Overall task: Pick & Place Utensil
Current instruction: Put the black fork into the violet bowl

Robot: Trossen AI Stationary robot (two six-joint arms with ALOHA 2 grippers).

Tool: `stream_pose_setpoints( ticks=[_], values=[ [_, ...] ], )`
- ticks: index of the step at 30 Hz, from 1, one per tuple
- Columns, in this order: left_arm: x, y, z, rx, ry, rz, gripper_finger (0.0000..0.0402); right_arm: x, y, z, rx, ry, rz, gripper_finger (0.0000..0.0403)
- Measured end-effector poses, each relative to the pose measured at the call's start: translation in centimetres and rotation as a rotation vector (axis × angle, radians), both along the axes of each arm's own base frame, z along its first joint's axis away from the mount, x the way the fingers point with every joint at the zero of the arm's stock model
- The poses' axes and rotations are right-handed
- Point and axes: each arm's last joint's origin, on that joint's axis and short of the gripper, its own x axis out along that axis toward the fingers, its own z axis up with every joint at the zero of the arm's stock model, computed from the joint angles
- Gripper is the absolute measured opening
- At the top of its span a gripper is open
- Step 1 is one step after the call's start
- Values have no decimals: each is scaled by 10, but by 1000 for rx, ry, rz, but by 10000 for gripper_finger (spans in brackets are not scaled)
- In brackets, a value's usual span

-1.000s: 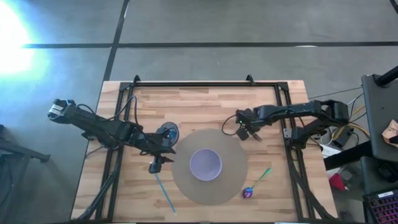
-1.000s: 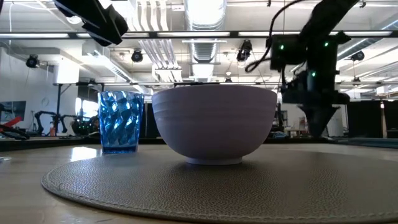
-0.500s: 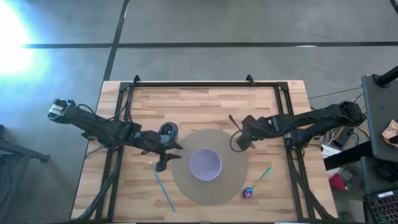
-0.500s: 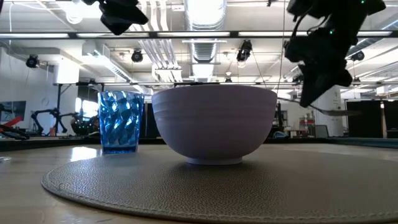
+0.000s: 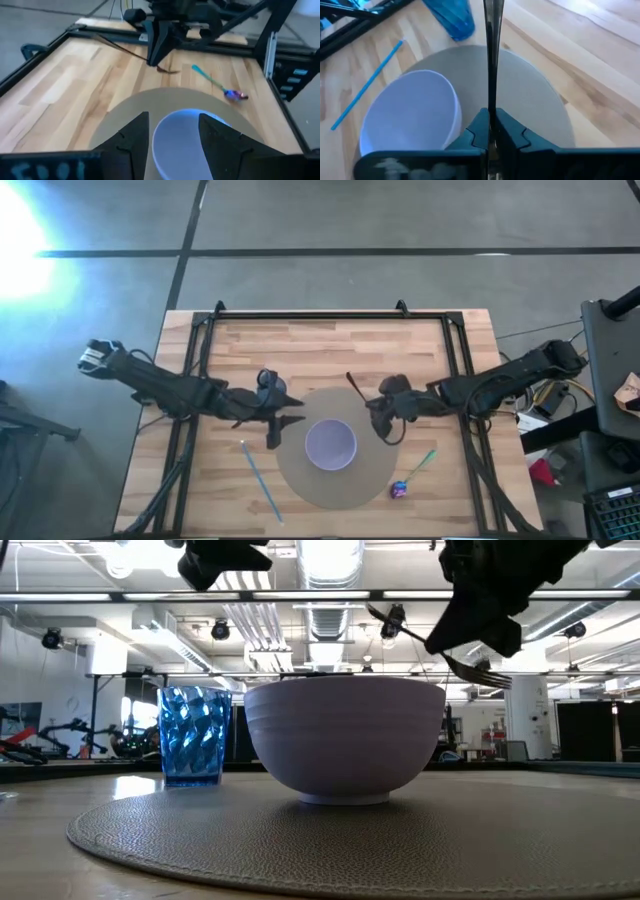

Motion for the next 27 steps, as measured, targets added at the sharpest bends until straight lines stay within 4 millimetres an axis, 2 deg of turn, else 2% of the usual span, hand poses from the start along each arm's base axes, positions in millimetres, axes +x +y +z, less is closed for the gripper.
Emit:
stream_pose_setpoints(
  ticks=[7,16,27],
  values=[
    [10,-2,-11,-24,-80,6,163,1,10,5,-25,-75,-1,11],
    [22,-2,-17,5,-157,91,163,19,23,15,-92,-262,79,11],
    [34,-1,-20,9,-225,126,163,44,32,4,-242,-354,115,11]
  ],
)
